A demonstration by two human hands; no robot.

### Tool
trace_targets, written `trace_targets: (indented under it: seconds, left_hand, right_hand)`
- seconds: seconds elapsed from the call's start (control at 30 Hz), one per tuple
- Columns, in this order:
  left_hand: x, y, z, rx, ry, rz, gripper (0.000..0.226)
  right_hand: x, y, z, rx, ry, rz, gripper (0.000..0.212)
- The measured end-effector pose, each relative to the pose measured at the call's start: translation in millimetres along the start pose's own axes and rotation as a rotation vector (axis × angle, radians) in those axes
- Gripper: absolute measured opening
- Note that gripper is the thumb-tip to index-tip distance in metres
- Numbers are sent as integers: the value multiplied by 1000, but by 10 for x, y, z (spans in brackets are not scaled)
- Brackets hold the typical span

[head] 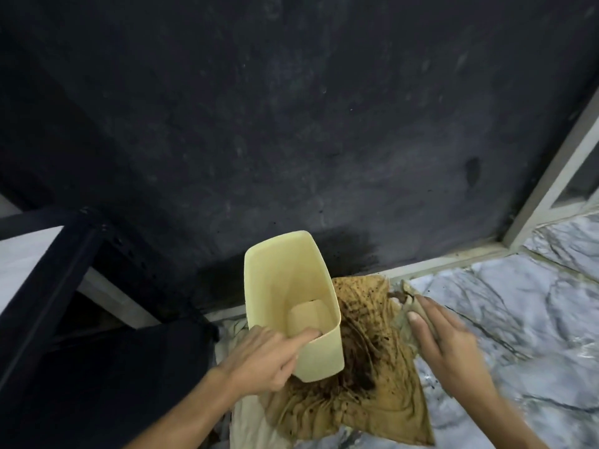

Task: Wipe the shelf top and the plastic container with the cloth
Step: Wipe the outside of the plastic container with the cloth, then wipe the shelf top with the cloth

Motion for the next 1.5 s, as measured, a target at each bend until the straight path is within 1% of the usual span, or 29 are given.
trace_targets:
  seconds: [0.17, 0.23, 0.33, 0.47, 0.53, 0.57, 0.63, 0.73, 0.83, 0.93, 1.0, 1.03, 1.07, 1.1, 1.13, 1.17, 1.2, 1.23, 1.27, 1.3, 1.37, 1.4, 1.47, 1.5]
  left_hand:
    - [214, -66, -25, 34, 21, -98, 58]
    - [243, -82, -14, 38, 27, -113, 59]
    - [240, -72, -1, -2, -6, -126, 59]
    - [239, -39, 14, -34, -45, -127, 60]
    - [190, -44, 62, -114, -129, -140, 67]
    - [126, -57, 81, -175, -173, -123, 71]
    - [-56, -108, 55, -292, -242, -14, 78]
    - [-401, -144, -140, -398, -260, 133, 84]
    - [-907, -91, -305, -448, -247, 247, 84]
    - [-1485, -48, -317, -480, -235, 268, 83]
    - [-1964, -4, -265, -506, -212, 281, 87]
    - [-2197, 7, -233, -519, -185, 275, 88]
    - [-2497, 28, -218, -546, -179, 277, 86]
    - [-2764, 45, -185, -583, -200, 291, 78]
    - [-3099, 55, -198, -595, -220, 323, 63]
    - [-3485, 13, -153, -553, -226, 401, 44]
    - [-3896, -9, -97, -505, -203, 468, 41]
    - [-4341, 14, -23, -455, -198, 510, 54]
    - [-4707, 34, 28, -469, -206, 459, 57]
    - [-5073, -55, 105, -524, -140, 479, 52]
    - [-5755, -224, 218, -512, -15, 560, 41]
    - [-6026, -284, 242, -516, -32, 549, 49]
    - [-6402, -447, 225, -640, -149, 347, 72]
    - [-6586, -507, 173, -701, -198, 301, 79]
  right_hand:
    - [-4, 9, -203, -53, 85, -10, 44]
    - [2, 7, -242, -71, 98, 0, 44]
    - [-2, -3, -291, -88, 83, 10, 51]
    - [-25, -36, -438, -67, 92, -33, 43]
    - [-58, -53, -547, -67, 98, -52, 44]
    - [-90, -47, -614, -70, 101, -62, 44]
    - [-152, -6, -755, -92, 95, -63, 45]
    - [-222, 163, -999, -119, 91, -48, 47]
    - [-280, 447, -1291, -169, 100, -40, 47]
    - [-487, 762, -1744, -196, 70, -37, 46]
    - [-744, 1004, -2153, -221, 50, 2, 48]
    - [-903, 1130, -2379, -240, 75, 29, 47]
    - [-1100, 1242, -2648, -267, 104, 46, 39]
    - [-1307, 1375, -2959, -338, 139, 57, 33]
    - [-1538, 1509, -3312, -406, 157, 39, 42]
    - [-1763, 1640, -3653, -499, 162, 24, 52]
    - [-1992, 1762, -3966, -543, 168, 43, 54]
    - [-2207, 1872, -4248, -580, 172, 59, 54]
    - [-2416, 1982, -4489, -583, 174, 63, 55]
    - [-2615, 2090, -4719, -547, 188, 56, 61]
    - [-2982, 2333, -5162, -463, 168, 93, 72]
    - [-3116, 2432, -5358, -440, 146, 92, 76]
    - [-3323, 2574, -5725, -440, 104, 65, 78]
    - [-3401, 2667, -5899, -449, 97, 66, 77]
Point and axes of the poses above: each hand's wrist, its own y-axis towards the middle knuckle, its own x-axis out of the palm, z = x × y, the point moved 4 cm from there along y, towards the middle knuckle, and after that the axes turned 15 degrees about z, right-handed, at the moved point
